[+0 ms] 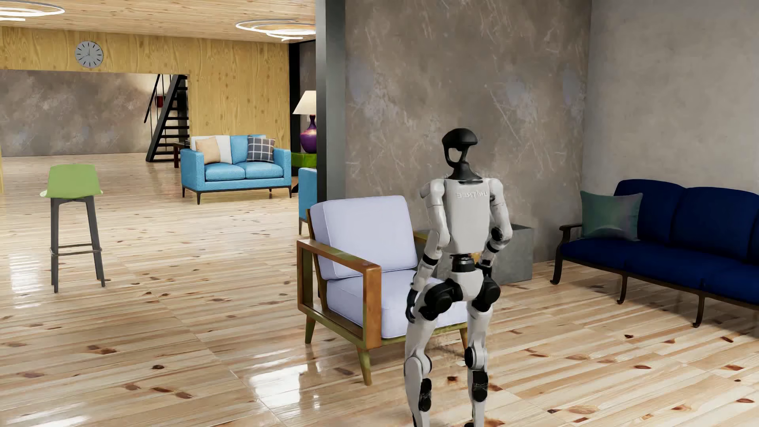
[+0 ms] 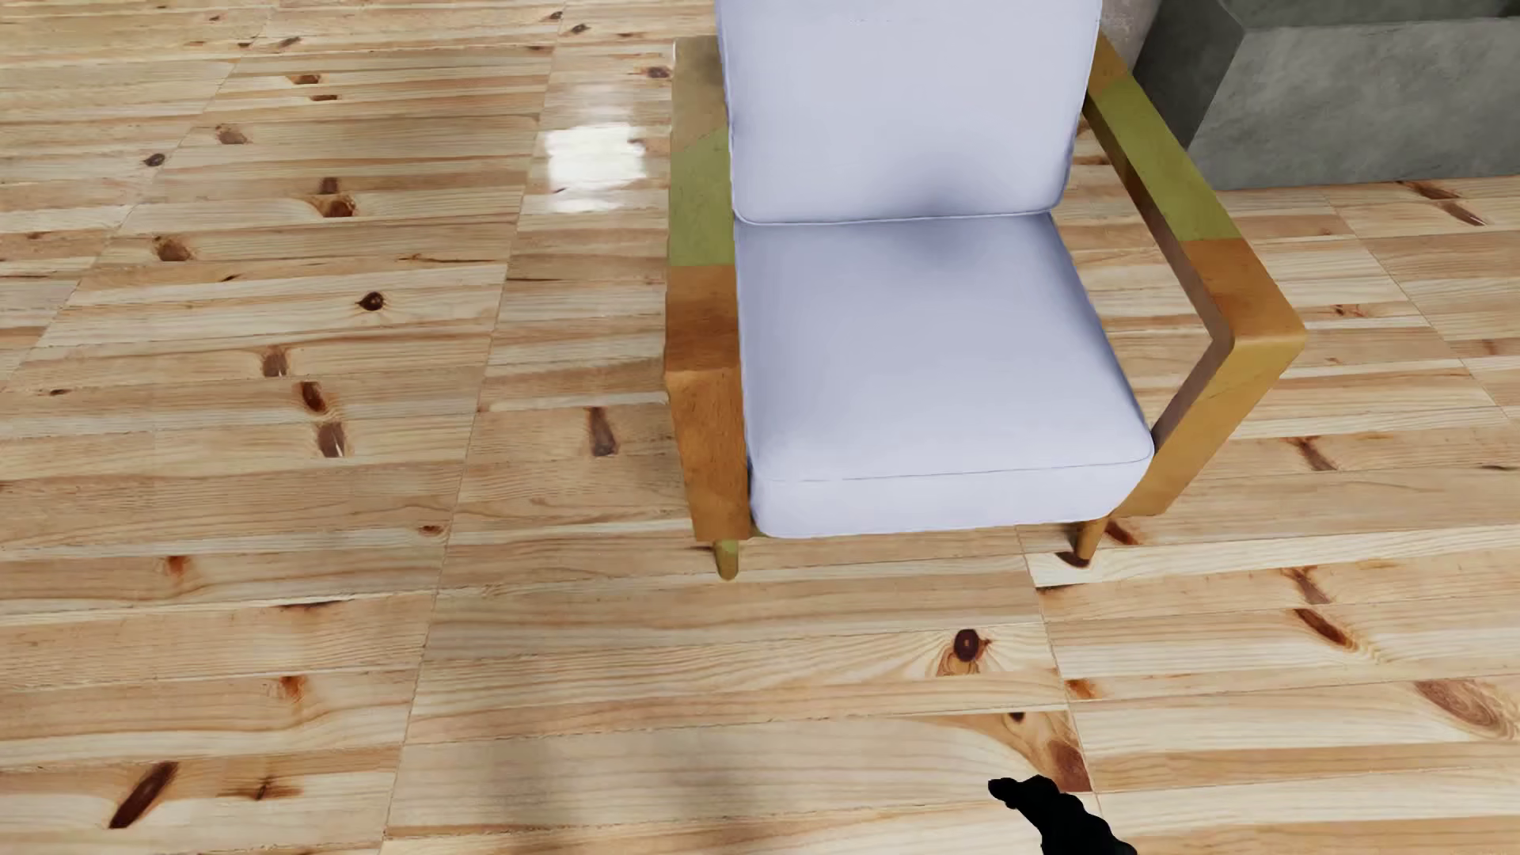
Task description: Go to the light blue armchair
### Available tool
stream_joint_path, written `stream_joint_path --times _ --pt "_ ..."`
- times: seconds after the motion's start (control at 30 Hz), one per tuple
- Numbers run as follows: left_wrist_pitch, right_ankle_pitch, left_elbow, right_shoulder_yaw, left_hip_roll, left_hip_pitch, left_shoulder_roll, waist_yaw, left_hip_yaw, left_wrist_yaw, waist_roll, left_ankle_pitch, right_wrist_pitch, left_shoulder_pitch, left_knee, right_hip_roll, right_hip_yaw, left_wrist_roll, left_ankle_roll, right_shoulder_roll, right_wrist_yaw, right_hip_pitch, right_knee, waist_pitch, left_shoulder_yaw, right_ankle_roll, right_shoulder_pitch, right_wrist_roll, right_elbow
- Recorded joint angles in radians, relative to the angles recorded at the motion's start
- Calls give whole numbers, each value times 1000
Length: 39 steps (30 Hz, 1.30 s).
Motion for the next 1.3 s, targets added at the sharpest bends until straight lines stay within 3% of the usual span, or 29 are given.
stream_joint_path --times 0.13,0.23,0.37,0.57,0.87,1.3 --pt "-16 -21 -73 73 -15 -20 -3 -7 -55 44 5 -1 -6 6 29 -13 -52 -15 -10 43 87 15 17 5 18 -10 -18 -55 42" --pt "-7 -26 -79 123 -28 -27 -9 -10 -82 43 12 -2 -7 8 28 -21 -79 -24 -8 66 95 21 20 8 23 -14 -30 -99 58" --pt "6 -27 -60 177 -43 -30 -30 -11 -97 43 16 3 -20 18 11 -33 -96 -69 -8 63 116 13 28 15 56 -21 -51 -106 62" --pt "23 -20 -19 177 -63 -21 -36 -9 -101 40 9 25 -2 23 -36 -49 -106 -63 -11 46 102 5 23 21 71 -20 -72 -74 79" --pt "-9 -9 -61 215 -70 -46 -31 1 -122 46 -4 46 7 10 -51 -49 -129 -55 -14 -11 122 -10 10 21 53 -26 -58 -90 99" --pt "2 -16 -57 265 -72 -50 -24 0 -142 46 -14 48 11 11 -51 -47 -151 -73 -22 -9 104 0 4 13 63 -32 -95 -15 152"
